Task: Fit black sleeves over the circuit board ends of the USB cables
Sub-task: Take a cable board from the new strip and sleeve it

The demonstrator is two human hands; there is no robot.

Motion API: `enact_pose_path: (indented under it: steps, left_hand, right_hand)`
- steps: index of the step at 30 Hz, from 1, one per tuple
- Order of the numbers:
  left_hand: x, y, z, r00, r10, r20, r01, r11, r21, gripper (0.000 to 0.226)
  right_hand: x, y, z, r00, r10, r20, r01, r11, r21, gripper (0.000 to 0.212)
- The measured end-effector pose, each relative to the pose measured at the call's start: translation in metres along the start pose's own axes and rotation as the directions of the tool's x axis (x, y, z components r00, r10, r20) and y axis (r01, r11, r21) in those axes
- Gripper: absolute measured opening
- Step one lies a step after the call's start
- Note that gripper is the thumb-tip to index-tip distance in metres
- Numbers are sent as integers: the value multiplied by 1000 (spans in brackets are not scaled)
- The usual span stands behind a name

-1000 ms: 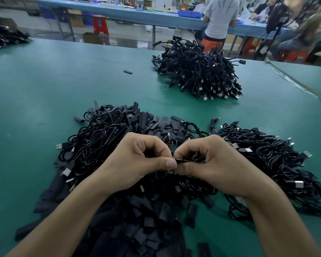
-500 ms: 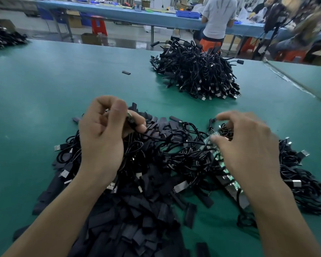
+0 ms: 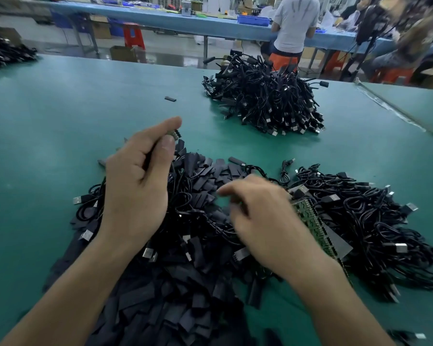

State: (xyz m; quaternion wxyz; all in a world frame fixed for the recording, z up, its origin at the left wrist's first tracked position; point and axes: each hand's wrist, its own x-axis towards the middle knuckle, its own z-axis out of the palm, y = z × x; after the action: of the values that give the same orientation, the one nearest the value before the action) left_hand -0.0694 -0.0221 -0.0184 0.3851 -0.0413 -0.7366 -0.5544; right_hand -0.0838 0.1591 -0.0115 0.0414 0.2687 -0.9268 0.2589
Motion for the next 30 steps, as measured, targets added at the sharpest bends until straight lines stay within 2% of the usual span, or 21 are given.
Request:
enact_pose_path:
  steps: [2,4,7,10,12,14,16,18,20,22,26,28,30]
  left_hand:
    - [0,-1,1,1000,-13,21,12,998,64,31]
    - [-1,0,1,1000,10,2,-11,995,101,32]
    - [0,4,0,985,131,-116,-109,977,185,23]
    - [4,9,-4,949,228,-217,-191,965,181,17]
    - [7,11,-7,941,257,-220,-217,957,192,13]
    - [7,12,-9,957,262,-127,-223,939,263,12]
    - [5,12,-9,977,210,28,-206,914,349,16]
    - [2,12,-8,982,63,180,-136,891,433,21]
    - [1,12,-9,946,-127,299,-40,869,494,25]
    - [0,12,-9,895,-258,364,46,865,500,28]
    - [4,11,-10,875,-333,352,129,860,494,23]
    - [3,10,-10,901,-306,307,114,851,512,18]
    - [2,10,-9,952,-214,218,71,848,524,14]
  right_hand:
    - [-2,-2,12,980,-45,193,59,996,-68,32]
    - [-3,2,20,961,-21,277,81,975,-205,43]
    - [-4,6,24,975,0,223,57,967,-247,35]
    - [-4,9,27,988,8,153,28,972,-234,25]
    - [-3,11,26,991,20,129,9,975,-224,29]
    - [-4,10,26,994,1,112,22,977,-210,37]
    - [-6,8,28,994,-35,102,57,974,-220,41]
    - [-6,8,30,995,-66,79,83,968,-235,34]
    - [-5,7,30,996,-85,40,91,970,-227,26]
    - [-3,5,28,995,-98,22,100,967,-233,20]
    - [-2,3,26,992,-123,2,120,965,-233,17]
    - [-2,0,25,989,-145,-7,140,965,-220,18]
    - [-3,-2,25,982,-181,54,188,963,-194,19]
